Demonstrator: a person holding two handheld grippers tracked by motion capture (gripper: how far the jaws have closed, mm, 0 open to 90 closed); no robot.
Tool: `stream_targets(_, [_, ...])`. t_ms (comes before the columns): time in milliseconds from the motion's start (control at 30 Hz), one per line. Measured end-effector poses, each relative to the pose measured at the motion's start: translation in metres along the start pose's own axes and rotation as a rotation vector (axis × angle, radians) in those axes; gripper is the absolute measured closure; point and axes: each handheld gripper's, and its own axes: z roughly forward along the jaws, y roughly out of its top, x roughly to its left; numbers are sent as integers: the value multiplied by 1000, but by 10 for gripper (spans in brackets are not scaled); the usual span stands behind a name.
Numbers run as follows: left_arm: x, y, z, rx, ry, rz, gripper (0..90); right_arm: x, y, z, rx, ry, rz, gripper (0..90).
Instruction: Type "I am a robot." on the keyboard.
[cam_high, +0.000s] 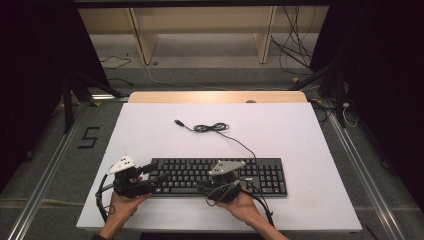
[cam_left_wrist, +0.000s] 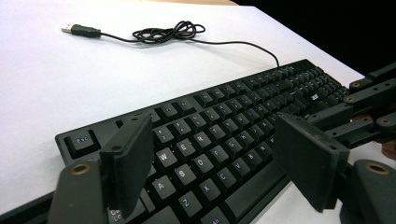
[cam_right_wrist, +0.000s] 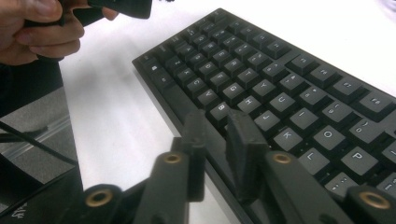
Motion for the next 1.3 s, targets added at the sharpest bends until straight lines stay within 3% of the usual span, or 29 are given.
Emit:
stream_targets(367, [0,0,0,1,0,3,287,1,-1,10,41,-21,-15,897])
stream_targets(1300, [-1,0,0,-3,-10,9,276,0,-6,26,95,-51,-47,900])
